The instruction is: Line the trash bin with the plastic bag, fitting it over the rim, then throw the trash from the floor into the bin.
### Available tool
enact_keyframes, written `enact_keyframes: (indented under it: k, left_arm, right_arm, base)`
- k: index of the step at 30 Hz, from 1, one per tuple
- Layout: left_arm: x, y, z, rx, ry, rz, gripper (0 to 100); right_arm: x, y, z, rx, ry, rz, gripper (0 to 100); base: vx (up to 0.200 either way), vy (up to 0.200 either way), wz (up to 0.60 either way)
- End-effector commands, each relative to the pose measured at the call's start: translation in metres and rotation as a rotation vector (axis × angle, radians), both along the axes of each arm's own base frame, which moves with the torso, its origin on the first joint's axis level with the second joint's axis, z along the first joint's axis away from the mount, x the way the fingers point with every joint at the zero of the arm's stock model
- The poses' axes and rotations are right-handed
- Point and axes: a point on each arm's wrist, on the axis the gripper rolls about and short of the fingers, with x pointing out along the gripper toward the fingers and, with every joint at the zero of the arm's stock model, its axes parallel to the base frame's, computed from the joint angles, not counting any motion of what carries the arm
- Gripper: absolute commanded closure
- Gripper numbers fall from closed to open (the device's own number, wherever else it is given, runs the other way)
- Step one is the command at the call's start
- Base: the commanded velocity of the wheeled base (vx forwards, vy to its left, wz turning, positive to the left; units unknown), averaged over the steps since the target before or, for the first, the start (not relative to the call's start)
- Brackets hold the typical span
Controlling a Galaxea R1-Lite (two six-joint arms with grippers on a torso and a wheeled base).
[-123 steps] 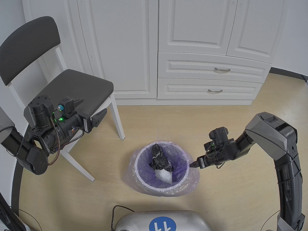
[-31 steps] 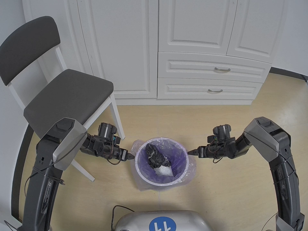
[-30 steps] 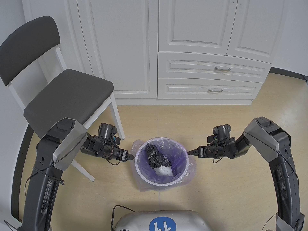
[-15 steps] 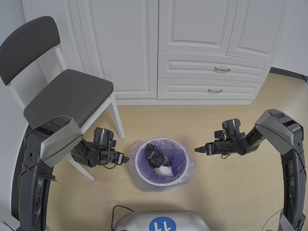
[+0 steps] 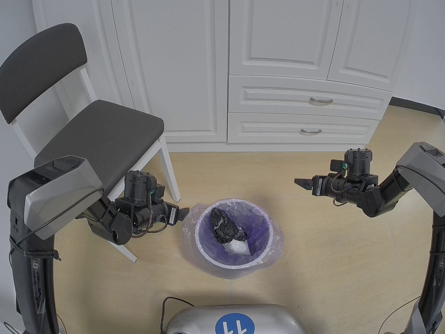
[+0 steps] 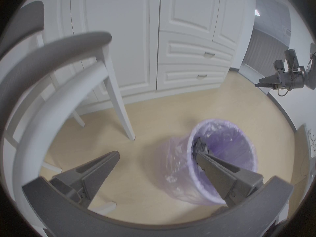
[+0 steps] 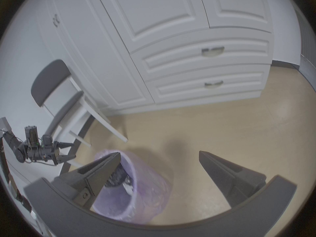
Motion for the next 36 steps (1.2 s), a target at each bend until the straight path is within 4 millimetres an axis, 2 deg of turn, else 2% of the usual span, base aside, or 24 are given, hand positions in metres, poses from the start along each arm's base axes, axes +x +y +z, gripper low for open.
enact_keyframes:
  k: [1, 3, 6, 7, 9, 14, 18, 19, 20, 21, 22, 23, 24, 25, 26, 27, 29, 30, 31, 32, 36]
  left_arm:
    - [0.001, -0.004, 0.058, -0.066, -0.161, -0.034, 0]
    - [-0.005, -0.006, 0.085, -0.098, -0.225, -0.074, 0]
    - [-0.011, -0.004, 0.118, -0.14, -0.328, -0.08, 0]
    - [-0.011, -0.004, 0.12, -0.142, -0.334, -0.081, 0]
    - [-0.024, 0.001, 0.156, -0.176, -0.44, -0.081, 0]
    - [-0.071, 0.02, 0.228, -0.236, -0.597, -0.066, 0]
    - [-0.114, 0.035, 0.27, -0.271, -0.672, -0.059, 0]
    - [-0.139, 0.043, 0.289, -0.278, -0.696, -0.059, 0]
    - [-0.154, 0.048, 0.299, -0.28, -0.708, -0.058, 0]
    - [-0.154, 0.048, 0.299, -0.28, -0.708, -0.058, 0]
    - [-0.184, 0.063, 0.319, -0.283, -0.743, -0.039, 0]
    - [-0.196, 0.071, 0.327, -0.28, -0.762, -0.02, 0]
    - [-0.198, 0.072, 0.328, -0.278, -0.764, -0.016, 0]
    - [-0.226, 0.089, 0.352, -0.271, -0.812, 0.027, 0]
    - [-0.234, 0.092, 0.359, -0.268, -0.818, 0.036, 0]
    - [-0.254, 0.1, 0.375, -0.265, -0.819, 0.059, 0]
    - [-0.281, 0.114, 0.397, -0.265, -0.816, 0.135, 0]
    - [-0.282, 0.115, 0.398, -0.265, -0.814, 0.139, 0]
    - [-0.3, 0.124, 0.415, -0.276, -0.824, 0.204, 0]
    - [-0.31, 0.127, 0.423, -0.279, -0.834, 0.228, 0]
    - [-0.34, 0.129, 0.441, -0.281, -0.881, 0.259, 0]
  right_arm:
    - [0.005, 0.015, 0.043, 0.025, -0.12, -0.006, 0]
    - [0.012, 0.01, 0.078, -0.01, -0.164, -0.041, 0]
    - [0.005, 0.002, 0.118, -0.055, -0.218, -0.085, 0]
    - [0.005, 0.002, 0.119, -0.056, -0.22, -0.086, 0]
    - [-0.004, -0.006, 0.156, -0.059, -0.31, -0.119, 0]
    - [-0.04, -0.02, 0.22, -0.029, -0.46, -0.252, 0]
    - [-0.081, -0.041, 0.263, -0.014, -0.549, -0.318, 0]
    - [-0.105, -0.049, 0.282, -0.018, -0.569, -0.339, 0]
    - [-0.121, -0.055, 0.293, -0.029, -0.569, -0.356, 0]
    - [-0.121, -0.055, 0.293, -0.029, -0.569, -0.356, 0]
    - [-0.161, -0.071, 0.316, -0.075, -0.551, -0.396, 0]
    - [-0.177, -0.078, 0.324, -0.106, -0.539, -0.419, 0]
    - [-0.179, -0.079, 0.325, -0.112, -0.536, -0.425, 0]
    - [-0.209, -0.092, 0.333, -0.177, -0.502, -0.48, 0]
    - [-0.218, -0.096, 0.335, -0.188, -0.494, -0.499, 0]
    - [-0.238, -0.102, 0.339, -0.204, -0.491, -0.54, 0]
    - [-0.264, -0.105, 0.343, -0.214, -0.5, -0.581, 0]
    - [-0.266, -0.105, 0.344, -0.215, -0.501, -0.585, 0]
    - [-0.286, -0.102, 0.347, -0.209, -0.533, -0.595, 0]
    - [-0.298, -0.099, 0.35, -0.199, -0.563, -0.597, 0]
    - [-0.332, -0.088, 0.368, -0.15, -0.681, -0.546, 0]
  base:
    - [0.0, 0.0, 0.0]
    - [0.0, 0.0, 0.0]
    - [0.0, 0.0, 0.0]
    - [0.0, 0.0, 0.0]
    - [0.0, 0.0, 0.0]
    - [0.0, 0.0, 0.0]
    - [0.0, 0.0, 0.0]
    - [0.0, 0.0, 0.0]
    - [0.0, 0.0, 0.0]
    - [0.0, 0.0, 0.0]
    - [0.0, 0.0, 0.0]
    - [0.0, 0.0, 0.0]
    - [0.0, 0.0, 0.0]
    - [0.0, 0.0, 0.0]
    - [0.0, 0.0, 0.0]
    - [0.0, 0.0, 0.0]
    - [0.0, 0.0, 0.0]
    - [0.0, 0.0, 0.0]
    - [0.0, 0.0, 0.0]
    - [0.0, 0.0, 0.0]
    - [0.0, 0.0, 0.0]
